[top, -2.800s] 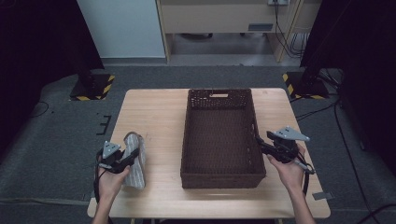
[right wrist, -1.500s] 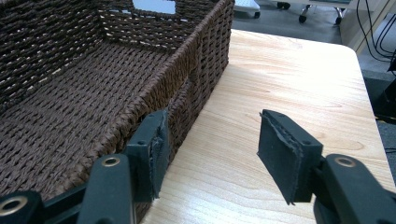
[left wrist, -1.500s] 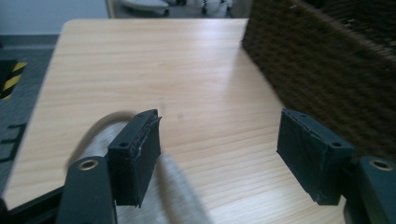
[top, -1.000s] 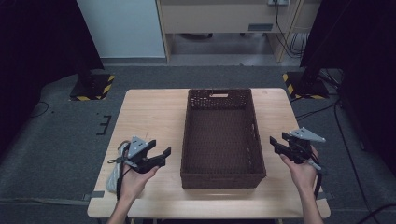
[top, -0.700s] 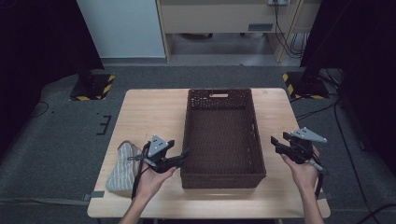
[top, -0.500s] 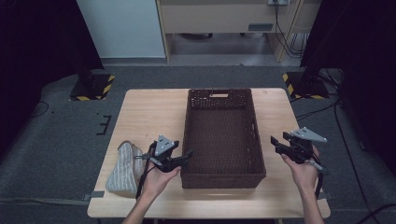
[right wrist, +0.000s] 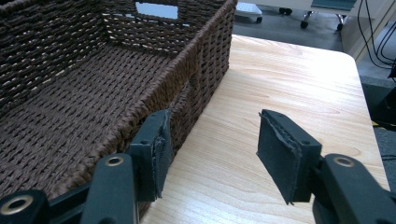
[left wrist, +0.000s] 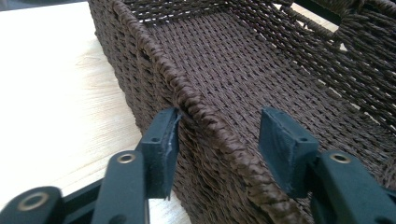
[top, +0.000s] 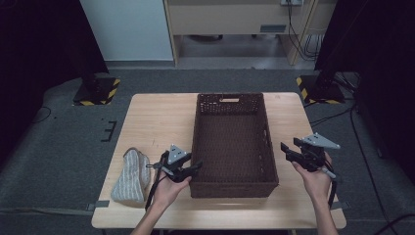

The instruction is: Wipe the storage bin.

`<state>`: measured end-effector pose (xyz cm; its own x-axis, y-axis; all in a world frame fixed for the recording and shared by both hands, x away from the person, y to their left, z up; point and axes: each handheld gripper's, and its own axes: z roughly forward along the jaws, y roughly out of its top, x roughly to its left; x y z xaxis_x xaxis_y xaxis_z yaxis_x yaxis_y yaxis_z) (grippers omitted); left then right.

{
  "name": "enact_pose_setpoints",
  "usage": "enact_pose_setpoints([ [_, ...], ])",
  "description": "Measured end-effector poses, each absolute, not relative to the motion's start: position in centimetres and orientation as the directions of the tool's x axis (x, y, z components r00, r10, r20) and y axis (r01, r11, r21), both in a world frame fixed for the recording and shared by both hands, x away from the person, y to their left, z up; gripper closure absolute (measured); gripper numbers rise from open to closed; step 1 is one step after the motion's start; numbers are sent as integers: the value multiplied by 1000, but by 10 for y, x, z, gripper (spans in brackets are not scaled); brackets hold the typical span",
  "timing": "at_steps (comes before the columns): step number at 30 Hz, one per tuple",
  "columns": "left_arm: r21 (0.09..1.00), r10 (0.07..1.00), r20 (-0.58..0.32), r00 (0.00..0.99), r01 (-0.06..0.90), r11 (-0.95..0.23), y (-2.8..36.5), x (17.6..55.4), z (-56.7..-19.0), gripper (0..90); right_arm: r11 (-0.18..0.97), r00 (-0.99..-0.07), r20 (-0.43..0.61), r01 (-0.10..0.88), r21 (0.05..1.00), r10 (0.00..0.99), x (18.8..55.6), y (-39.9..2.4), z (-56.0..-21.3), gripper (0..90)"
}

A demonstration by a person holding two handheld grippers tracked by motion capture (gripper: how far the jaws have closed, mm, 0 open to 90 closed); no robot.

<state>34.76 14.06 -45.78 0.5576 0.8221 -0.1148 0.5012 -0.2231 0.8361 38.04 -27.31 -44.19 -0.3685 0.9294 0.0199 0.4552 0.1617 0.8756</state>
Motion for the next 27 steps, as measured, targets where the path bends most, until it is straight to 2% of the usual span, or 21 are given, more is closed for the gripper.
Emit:
enact_pose_setpoints([
  [10,831,822,-107,560,504,-234,159,352,-454,644,163,-394,28,443,881,919,379,-265,-439,443],
  [12,829,807,-126,578,508,-235,168,356,-454,649,166,-401,29,444,880,916,379,-264,-438,443],
  [15,833,788,-159,595,509,-216,176,360,-456,641,167,-408,30,440,882,913,379,-262,-437,444],
  [17,834,796,-167,582,513,-200,178,360,-456,603,160,-406,37,440,884,913,379,-262,-437,444],
  [19,841,805,-135,578,496,-216,178,358,-454,546,158,-407,39,438,885,913,380,-261,-436,444],
  [23,839,814,-48,579,466,-283,172,353,-449,521,157,-408,37,431,888,912,380,-261,-435,445],
  [27,867,820,-114,561,459,-193,176,348,-435,478,157,-409,38,432,888,912,379,-261,-434,445],
])
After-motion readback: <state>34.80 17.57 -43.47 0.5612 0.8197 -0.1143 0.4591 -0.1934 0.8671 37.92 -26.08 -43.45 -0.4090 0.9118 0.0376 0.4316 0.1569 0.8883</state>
